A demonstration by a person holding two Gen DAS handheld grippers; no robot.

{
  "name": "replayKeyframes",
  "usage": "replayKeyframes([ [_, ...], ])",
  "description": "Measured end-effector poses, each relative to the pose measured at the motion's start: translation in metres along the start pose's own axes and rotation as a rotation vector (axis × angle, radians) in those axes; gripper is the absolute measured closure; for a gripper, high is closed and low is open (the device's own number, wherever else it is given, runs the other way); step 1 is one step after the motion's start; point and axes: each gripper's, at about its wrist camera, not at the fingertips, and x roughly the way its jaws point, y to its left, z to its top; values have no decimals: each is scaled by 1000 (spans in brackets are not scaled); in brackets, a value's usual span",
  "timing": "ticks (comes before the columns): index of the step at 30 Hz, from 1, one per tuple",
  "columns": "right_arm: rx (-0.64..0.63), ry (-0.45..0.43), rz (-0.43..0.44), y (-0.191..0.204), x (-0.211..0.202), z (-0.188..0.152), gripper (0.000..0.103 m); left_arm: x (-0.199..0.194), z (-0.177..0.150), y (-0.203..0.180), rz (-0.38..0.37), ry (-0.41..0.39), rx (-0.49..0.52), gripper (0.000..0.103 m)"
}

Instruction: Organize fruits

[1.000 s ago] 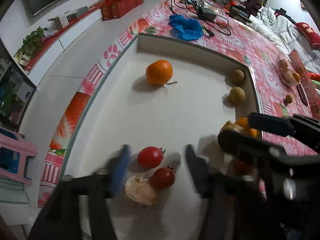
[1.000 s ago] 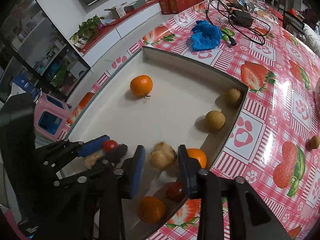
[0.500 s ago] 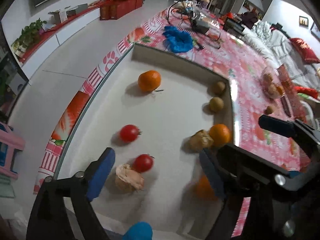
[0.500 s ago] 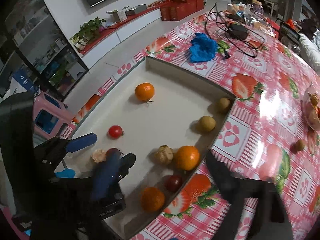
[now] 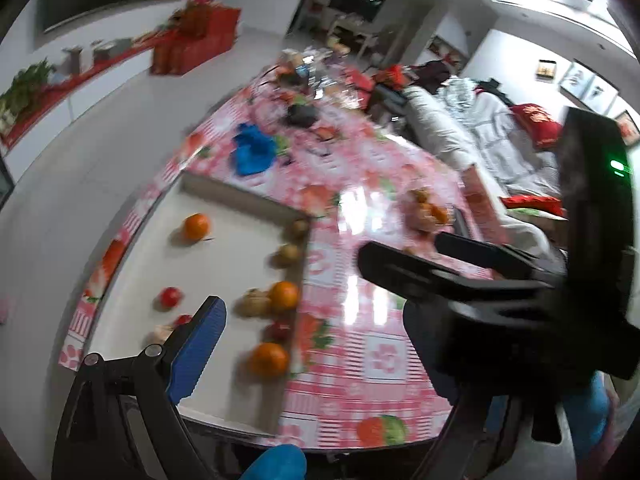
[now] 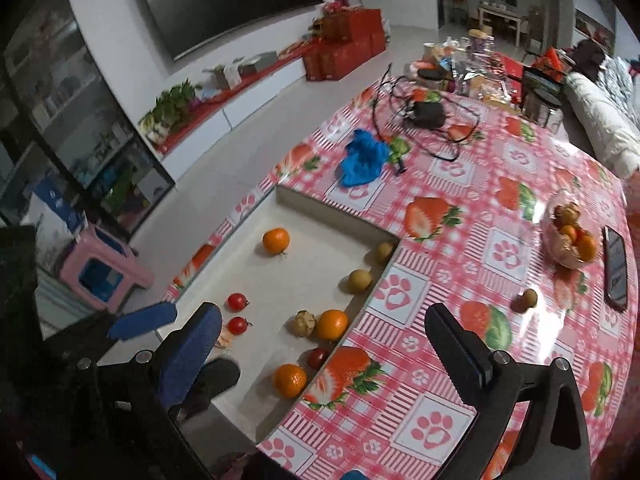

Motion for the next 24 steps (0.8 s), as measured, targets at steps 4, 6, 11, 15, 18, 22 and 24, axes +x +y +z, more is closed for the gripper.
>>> replayKeyframes([
  [4, 24, -31, -11, -10, -22, -3, 1, -14, -4, -31, -28, -6, 40, 11],
  [6, 33, -43, -9, -15, -32, -7, 1, -21, -7, -38, -24, -18, 58, 11],
  [11, 45, -56, -10, -23, -47, -15, 1, -31, -10, -35, 35, -20, 68, 11],
  [15, 61, -56, 1, -28, -49, -18, 1, -37, -8, -11, 196, -15, 62, 11],
  [18, 62, -50, 3, -27, -47, -17, 1, -35, -7, 15, 337, 8, 53, 11],
  [22, 34, -4, 15, -14, -31, -15, 1, -20, -16, 45, 445, 46, 25, 11],
  [24, 2, 39, 9, -2, -16, -17, 1, -8, -25, 53, 496, 60, 30, 11],
])
